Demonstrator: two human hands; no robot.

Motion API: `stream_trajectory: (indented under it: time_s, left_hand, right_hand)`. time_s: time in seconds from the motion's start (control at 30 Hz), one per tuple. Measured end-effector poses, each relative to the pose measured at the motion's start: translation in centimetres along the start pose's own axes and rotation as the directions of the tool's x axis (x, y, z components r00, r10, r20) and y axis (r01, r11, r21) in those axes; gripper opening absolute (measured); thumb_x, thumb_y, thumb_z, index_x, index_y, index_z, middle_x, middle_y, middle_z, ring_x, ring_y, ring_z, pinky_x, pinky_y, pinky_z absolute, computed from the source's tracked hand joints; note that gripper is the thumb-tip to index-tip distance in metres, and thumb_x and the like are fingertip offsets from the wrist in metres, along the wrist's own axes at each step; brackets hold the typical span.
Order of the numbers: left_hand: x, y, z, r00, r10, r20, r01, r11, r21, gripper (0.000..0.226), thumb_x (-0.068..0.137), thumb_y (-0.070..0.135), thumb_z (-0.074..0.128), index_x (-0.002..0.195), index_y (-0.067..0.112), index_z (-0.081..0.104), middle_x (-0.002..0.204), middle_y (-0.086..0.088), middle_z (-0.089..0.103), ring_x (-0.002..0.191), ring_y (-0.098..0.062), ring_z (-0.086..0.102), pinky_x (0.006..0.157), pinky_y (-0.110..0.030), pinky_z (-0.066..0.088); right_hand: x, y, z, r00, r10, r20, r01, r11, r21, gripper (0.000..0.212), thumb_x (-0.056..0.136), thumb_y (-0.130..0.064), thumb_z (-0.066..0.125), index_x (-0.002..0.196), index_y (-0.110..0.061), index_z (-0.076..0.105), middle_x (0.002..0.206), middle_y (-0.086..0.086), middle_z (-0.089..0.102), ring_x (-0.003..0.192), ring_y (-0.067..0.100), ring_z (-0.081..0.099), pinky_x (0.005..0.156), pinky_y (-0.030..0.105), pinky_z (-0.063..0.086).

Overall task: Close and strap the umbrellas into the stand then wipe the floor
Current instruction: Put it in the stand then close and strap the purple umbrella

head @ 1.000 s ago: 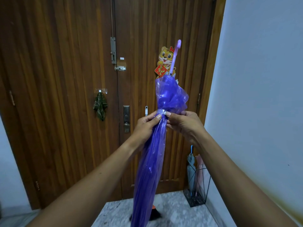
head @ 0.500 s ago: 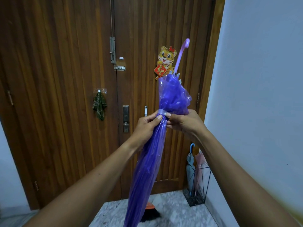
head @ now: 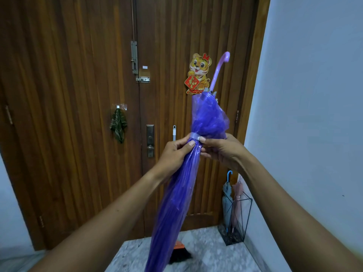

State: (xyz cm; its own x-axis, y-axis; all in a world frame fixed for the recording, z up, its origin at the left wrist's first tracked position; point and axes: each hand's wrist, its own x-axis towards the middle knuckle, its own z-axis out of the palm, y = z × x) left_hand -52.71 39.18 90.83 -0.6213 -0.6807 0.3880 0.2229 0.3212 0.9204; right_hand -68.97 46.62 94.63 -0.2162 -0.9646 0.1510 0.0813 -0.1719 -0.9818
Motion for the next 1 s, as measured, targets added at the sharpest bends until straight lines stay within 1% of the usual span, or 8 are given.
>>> stream_trajectory:
  time_s: [0.23, 0.33, 0.4, 0.6, 0.7, 0.8, 0.9, 1.0]
  left_hand:
    - [0.6, -0.7, -1.3, 0.99, -0.12, 0.072, 0.129, 0.982, -0.136, 0.04, 0.102, 0.04, 0.048, 0.13, 0.016, 0.064, 0.118, -0.019, 0.07, 0.112, -0.033, 0.066, 0.1, -0.049, 0.047]
    - [1.0, -0.5, -1.6, 0.994, -0.1, -0.038, 0.096, 0.991, -0.09, 0.041, 0.102, 0.044, 0.046, 0.116, 0.015, 0.072, 0.11, -0.007, 0.074, 0.102, -0.017, 0.071, 0.084, -0.032, 0.052]
    - [1.4, -0.6, -2.0, 0.996, -0.071, -0.05, 0.066, 0.993, -0.101, 0.04, 0.103, 0.039, 0.045, 0.116, 0.012, 0.071, 0.108, -0.006, 0.075, 0.097, -0.013, 0.072, 0.073, -0.021, 0.054]
    - [2.4, -1.6, -3.2, 0.998, -0.052, -0.024, 0.048, 0.989, -0.143, 0.031, 0.101, 0.031, 0.052, 0.121, 0.013, 0.068, 0.113, -0.004, 0.074, 0.104, -0.019, 0.071, 0.088, -0.032, 0.057]
    - [3.4, -1.8, -3.5, 0.999, -0.036, 0.004, 0.036, 0.987, -0.158, 0.028, 0.1, 0.028, 0.054, 0.118, 0.012, 0.068, 0.109, -0.003, 0.075, 0.1, -0.016, 0.072, 0.074, -0.02, 0.057]
    - [4.7, -1.7, -3.6, 0.999, -0.007, 0.039, 0.014, 0.984, -0.178, 0.027, 0.101, 0.025, 0.053, 0.119, 0.013, 0.069, 0.111, -0.003, 0.075, 0.103, -0.017, 0.072, 0.078, -0.023, 0.058]
    - [6.2, -1.9, -3.4, 0.996, 0.002, 0.084, 0.015, 0.979, -0.201, 0.023, 0.1, 0.023, 0.054, 0.118, 0.015, 0.068, 0.1, 0.001, 0.077, 0.098, -0.016, 0.073, 0.082, -0.027, 0.058]
    - [8.1, -2.7, -3.0, 0.993, -0.02, 0.112, 0.046, 0.97, -0.237, 0.027, 0.099, 0.02, 0.055, 0.125, 0.017, 0.064, 0.1, 0.001, 0.078, 0.096, -0.015, 0.074, 0.081, -0.027, 0.056]
  right_hand:
    - [0.7, 2.3, 0.1, 0.991, -0.129, -0.022, 0.126, 0.986, -0.107, 0.038, 0.085, -0.02, 0.076, 0.116, -0.006, 0.06, 0.087, 0.005, 0.075, 0.075, 0.021, 0.069, 0.069, 0.033, 0.061]
    - [1.3, 2.6, 0.8, 0.982, -0.178, -0.068, 0.162, 0.968, -0.194, 0.059, 0.076, -0.033, 0.081, 0.121, -0.006, 0.058, 0.094, 0.005, 0.076, 0.079, 0.025, 0.073, 0.069, 0.034, 0.061]
    - [1.6, 2.7, 1.3, 0.975, -0.204, -0.089, 0.182, 0.96, -0.211, 0.057, 0.073, -0.034, 0.082, 0.12, -0.012, 0.058, 0.095, 0.003, 0.076, 0.077, 0.022, 0.075, 0.064, 0.029, 0.059]
    - [2.4, 3.3, 1.8, 0.946, -0.289, -0.149, 0.242, 0.932, -0.27, 0.028, 0.08, -0.034, 0.077, 0.1, -0.018, 0.065, 0.073, -0.014, 0.073, 0.06, 0.004, 0.067, 0.052, 0.015, 0.051]
    - [2.7, 3.3, 1.9, 0.925, -0.338, -0.175, 0.272, 0.908, -0.319, 0.043, 0.075, -0.053, 0.079, 0.099, -0.02, 0.065, 0.076, -0.012, 0.074, 0.066, 0.008, 0.069, 0.057, 0.017, 0.053]
    - [3.3, 3.4, 1.9, 0.894, -0.396, -0.21, 0.302, 0.879, -0.37, 0.064, 0.068, -0.068, 0.074, 0.104, -0.016, 0.066, 0.084, -0.006, 0.075, 0.073, 0.014, 0.072, 0.063, 0.023, 0.058]
    - [4.3, 3.2, 1.6, 0.855, -0.421, -0.303, 0.301, 0.878, -0.372, 0.047, 0.081, -0.057, 0.072, 0.098, -0.013, 0.067, 0.08, -0.001, 0.074, 0.068, 0.017, 0.071, 0.061, 0.029, 0.058]
    - [5.8, 3.2, 0.3, 0.838, -0.393, -0.378, 0.266, 0.9, -0.345, 0.032, 0.088, -0.042, 0.071, 0.095, -0.011, 0.067, 0.076, -0.001, 0.071, 0.062, 0.008, 0.068, 0.055, 0.022, 0.056]
